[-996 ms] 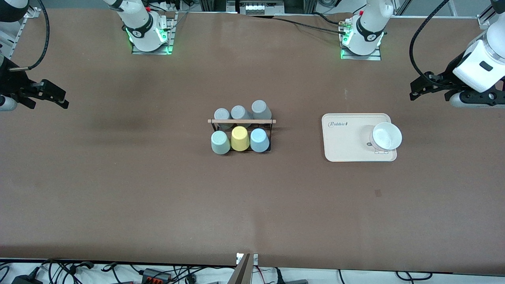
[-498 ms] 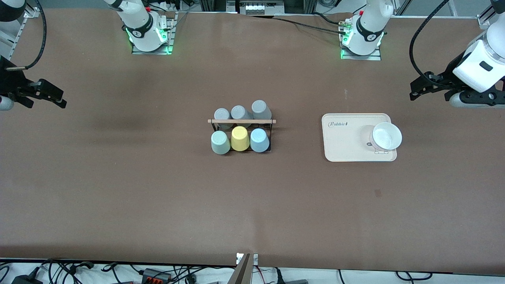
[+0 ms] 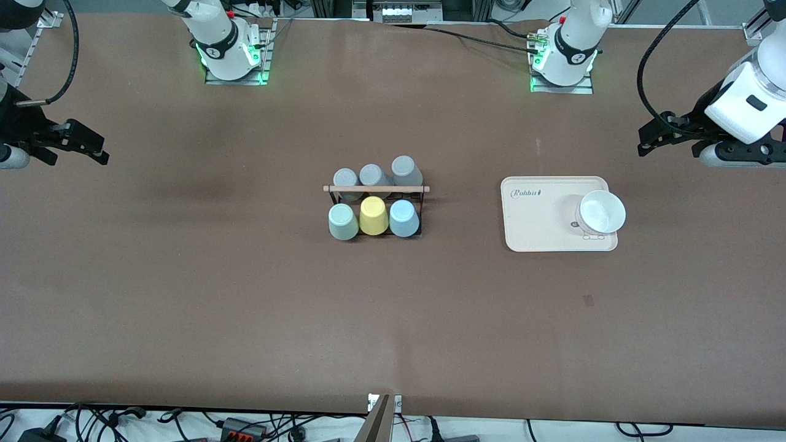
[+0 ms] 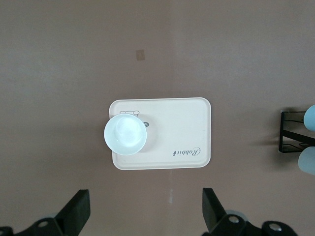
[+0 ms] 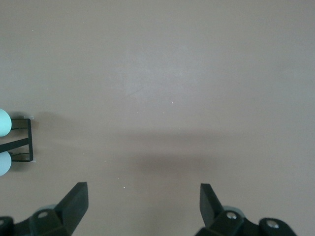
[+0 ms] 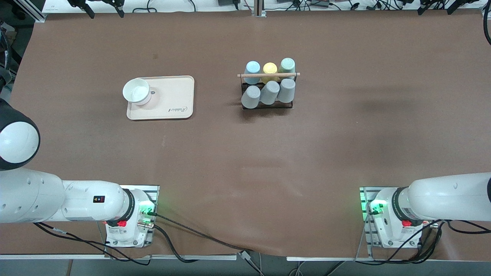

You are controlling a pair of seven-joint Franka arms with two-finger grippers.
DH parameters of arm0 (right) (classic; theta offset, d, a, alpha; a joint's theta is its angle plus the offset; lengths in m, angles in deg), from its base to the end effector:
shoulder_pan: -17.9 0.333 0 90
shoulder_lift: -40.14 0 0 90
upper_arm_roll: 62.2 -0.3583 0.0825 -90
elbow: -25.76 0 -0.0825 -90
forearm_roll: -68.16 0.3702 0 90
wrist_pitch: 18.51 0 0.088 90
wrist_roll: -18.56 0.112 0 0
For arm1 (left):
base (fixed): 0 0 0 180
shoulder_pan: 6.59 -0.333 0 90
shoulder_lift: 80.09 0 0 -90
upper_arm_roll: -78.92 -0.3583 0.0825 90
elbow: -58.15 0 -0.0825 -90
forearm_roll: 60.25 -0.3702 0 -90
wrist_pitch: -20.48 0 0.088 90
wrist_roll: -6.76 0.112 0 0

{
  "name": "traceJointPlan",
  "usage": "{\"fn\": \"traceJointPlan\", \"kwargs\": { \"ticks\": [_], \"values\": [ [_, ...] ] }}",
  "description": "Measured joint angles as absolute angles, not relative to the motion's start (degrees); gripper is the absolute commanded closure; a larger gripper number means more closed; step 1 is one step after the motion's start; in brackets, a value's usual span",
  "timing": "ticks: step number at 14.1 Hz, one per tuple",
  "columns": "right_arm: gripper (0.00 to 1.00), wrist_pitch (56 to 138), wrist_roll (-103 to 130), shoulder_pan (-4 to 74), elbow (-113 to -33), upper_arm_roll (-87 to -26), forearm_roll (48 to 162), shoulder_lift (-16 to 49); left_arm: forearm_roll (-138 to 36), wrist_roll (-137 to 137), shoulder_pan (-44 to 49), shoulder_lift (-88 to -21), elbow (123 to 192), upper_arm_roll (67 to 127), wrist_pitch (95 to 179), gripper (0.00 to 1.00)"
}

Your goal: Hang scattered cups on rack with three cups

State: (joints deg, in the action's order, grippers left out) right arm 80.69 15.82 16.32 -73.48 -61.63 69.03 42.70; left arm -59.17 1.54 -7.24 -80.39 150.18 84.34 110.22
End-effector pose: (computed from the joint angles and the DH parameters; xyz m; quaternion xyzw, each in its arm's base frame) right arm 0.5362 -0.0188 0.6255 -0.9997 -0.0041 -0.0223 0.0068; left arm 0.5352 -0.0469 0.6480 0.9998 0.0041 -0.0181 0.0076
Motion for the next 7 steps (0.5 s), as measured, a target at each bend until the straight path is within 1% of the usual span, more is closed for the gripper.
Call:
{"fn": "traceJointPlan", "kwargs": {
  "ticks": [7],
  "values": [
    [0.0,79.8,15.8,16.3,-73.5,-61.6,69.0,42.8,-59.2,1.5,-7.2,-80.4,149.7,84.3,110.2,0.0]
  ]
}}
